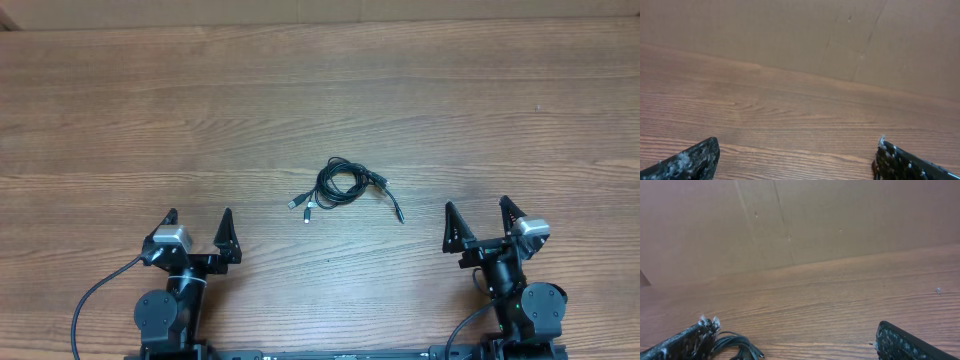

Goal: Untangle cables

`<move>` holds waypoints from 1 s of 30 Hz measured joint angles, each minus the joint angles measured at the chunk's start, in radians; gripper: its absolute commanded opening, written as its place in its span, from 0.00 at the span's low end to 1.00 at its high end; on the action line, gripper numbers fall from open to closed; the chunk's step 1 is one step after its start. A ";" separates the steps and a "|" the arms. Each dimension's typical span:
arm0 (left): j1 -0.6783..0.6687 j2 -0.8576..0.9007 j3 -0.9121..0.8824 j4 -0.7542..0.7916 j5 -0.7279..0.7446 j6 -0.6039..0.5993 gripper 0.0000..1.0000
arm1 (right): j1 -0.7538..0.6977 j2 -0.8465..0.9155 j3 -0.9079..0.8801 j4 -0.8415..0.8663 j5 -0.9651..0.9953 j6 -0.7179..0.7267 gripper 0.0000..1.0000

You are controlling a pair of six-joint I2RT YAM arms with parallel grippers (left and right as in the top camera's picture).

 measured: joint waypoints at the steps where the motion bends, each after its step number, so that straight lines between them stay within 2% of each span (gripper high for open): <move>1: 0.000 0.000 0.000 0.000 0.000 0.000 1.00 | 0.000 0.000 0.000 0.000 0.000 0.000 1.00; 30: 0.000 0.000 0.000 0.021 0.007 -0.030 1.00 | 0.000 0.000 0.000 -0.001 0.000 0.000 1.00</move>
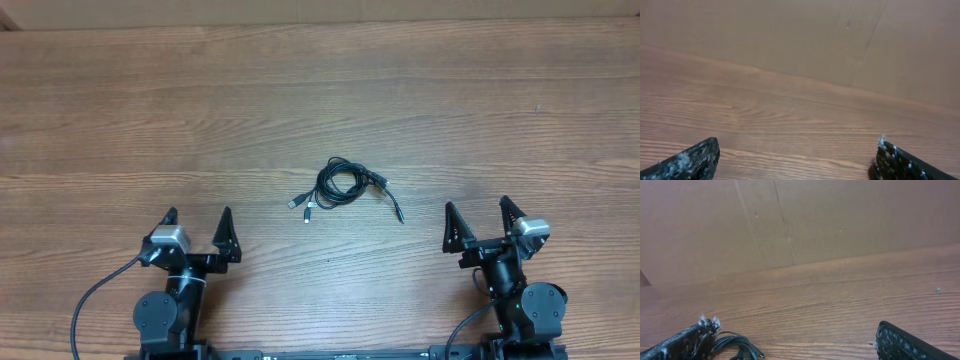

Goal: Untangle cables

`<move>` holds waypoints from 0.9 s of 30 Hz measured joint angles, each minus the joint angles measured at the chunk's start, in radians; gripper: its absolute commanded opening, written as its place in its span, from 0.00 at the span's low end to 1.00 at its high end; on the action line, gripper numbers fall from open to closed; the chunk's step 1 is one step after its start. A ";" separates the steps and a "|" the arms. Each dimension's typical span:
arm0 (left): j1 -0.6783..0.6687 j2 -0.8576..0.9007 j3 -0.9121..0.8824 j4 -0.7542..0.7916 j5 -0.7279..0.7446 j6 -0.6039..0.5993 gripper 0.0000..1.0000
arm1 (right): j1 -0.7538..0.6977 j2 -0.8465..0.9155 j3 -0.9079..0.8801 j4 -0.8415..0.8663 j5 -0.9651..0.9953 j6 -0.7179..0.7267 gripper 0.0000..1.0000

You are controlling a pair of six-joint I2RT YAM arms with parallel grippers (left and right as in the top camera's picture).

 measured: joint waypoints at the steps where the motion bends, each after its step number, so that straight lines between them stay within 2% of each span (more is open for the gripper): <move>1: 0.000 0.000 0.000 -0.004 0.004 -0.001 1.00 | 0.000 0.000 0.000 0.000 0.000 0.000 1.00; 7: 0.000 0.000 0.020 -0.036 0.016 -0.001 1.00 | 0.000 0.000 0.000 0.000 0.000 0.000 1.00; 16: 0.000 0.027 0.144 -0.147 0.016 -0.001 1.00 | 0.000 0.000 0.000 0.000 0.000 0.000 1.00; 23: 0.000 0.169 0.246 -0.155 0.016 -0.001 1.00 | 0.000 0.000 0.000 0.001 0.000 0.000 1.00; 27: 0.000 0.280 0.316 -0.217 0.016 0.000 1.00 | 0.000 0.000 0.000 0.000 0.000 0.000 1.00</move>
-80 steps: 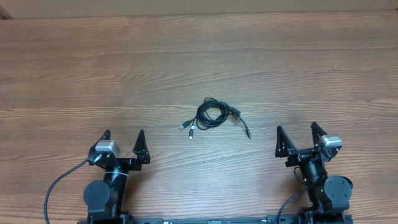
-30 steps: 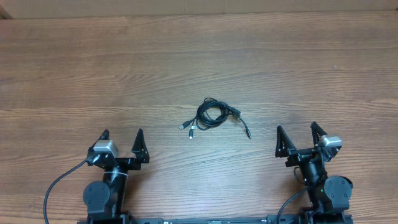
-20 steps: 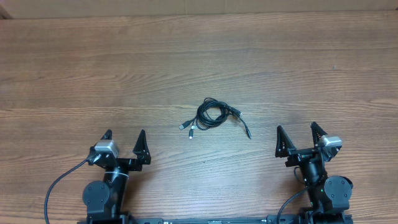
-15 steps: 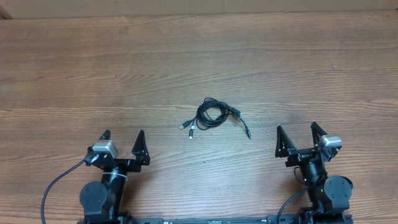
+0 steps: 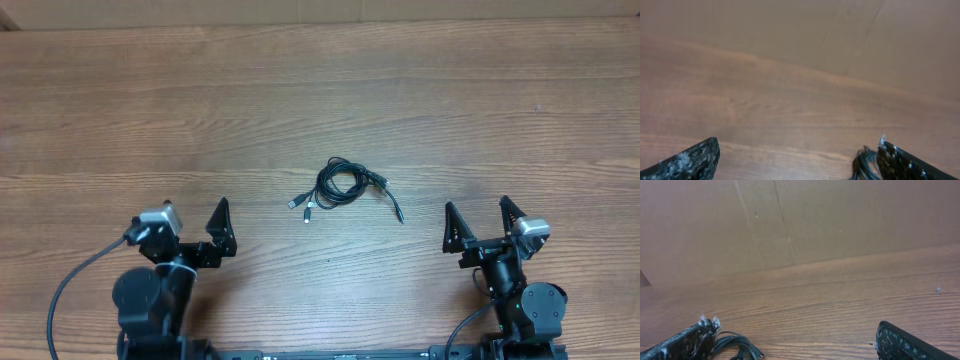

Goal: Untangle cables
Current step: 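Raise the left gripper and move it toward the black cable bundle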

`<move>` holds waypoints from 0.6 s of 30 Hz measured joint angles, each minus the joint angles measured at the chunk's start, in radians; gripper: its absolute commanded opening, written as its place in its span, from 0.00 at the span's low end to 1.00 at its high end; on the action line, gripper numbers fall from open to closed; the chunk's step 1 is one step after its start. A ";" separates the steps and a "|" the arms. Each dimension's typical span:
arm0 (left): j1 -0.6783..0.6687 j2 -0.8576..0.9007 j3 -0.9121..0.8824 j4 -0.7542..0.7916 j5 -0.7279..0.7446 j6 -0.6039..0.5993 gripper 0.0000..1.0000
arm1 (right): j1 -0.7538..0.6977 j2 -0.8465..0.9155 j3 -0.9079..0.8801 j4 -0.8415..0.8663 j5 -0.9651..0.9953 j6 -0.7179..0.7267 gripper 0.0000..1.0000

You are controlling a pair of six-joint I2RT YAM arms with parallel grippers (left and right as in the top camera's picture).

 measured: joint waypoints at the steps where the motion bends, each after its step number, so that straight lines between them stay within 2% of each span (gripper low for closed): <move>1: 0.000 0.029 0.018 -0.020 0.000 0.000 1.00 | 0.000 0.000 0.000 0.000 0.000 0.000 1.00; 9: 0.000 0.236 0.200 -0.153 0.000 0.003 1.00 | 0.000 0.000 0.000 0.000 0.000 0.000 1.00; 18: 0.000 0.411 0.442 -0.431 0.000 0.049 1.00 | 0.000 0.000 0.000 0.000 0.000 0.000 1.00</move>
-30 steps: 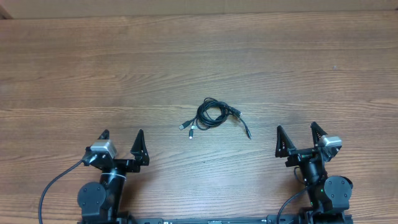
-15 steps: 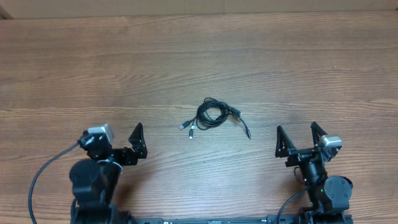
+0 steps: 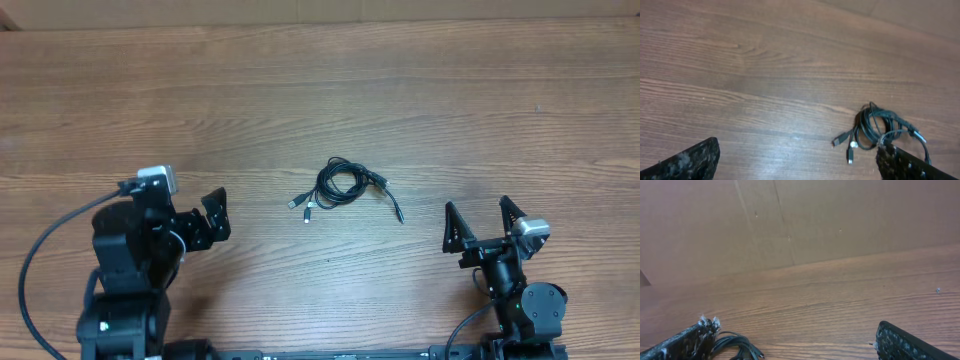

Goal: Untangle cables
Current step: 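Raise the left gripper and move it toward the black cable bundle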

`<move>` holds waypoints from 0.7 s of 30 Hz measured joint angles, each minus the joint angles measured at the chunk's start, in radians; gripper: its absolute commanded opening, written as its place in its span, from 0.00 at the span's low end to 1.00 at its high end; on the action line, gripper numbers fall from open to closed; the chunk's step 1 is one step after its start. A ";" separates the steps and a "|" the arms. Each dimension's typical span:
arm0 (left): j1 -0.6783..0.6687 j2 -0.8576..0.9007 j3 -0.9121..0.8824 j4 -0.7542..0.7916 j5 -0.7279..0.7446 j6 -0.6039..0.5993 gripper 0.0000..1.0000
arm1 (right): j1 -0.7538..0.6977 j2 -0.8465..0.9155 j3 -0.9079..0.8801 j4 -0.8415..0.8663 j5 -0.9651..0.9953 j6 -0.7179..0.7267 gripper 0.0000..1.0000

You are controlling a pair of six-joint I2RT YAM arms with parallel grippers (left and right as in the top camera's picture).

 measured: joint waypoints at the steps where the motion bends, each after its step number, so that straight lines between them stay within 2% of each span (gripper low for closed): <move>1: 0.000 0.018 0.019 -0.014 0.000 0.004 1.00 | 0.000 0.000 0.000 0.000 0.000 -0.001 1.00; 21: 0.000 0.054 0.059 -0.045 0.012 0.011 1.00 | 0.000 0.000 0.000 0.000 0.000 0.000 1.00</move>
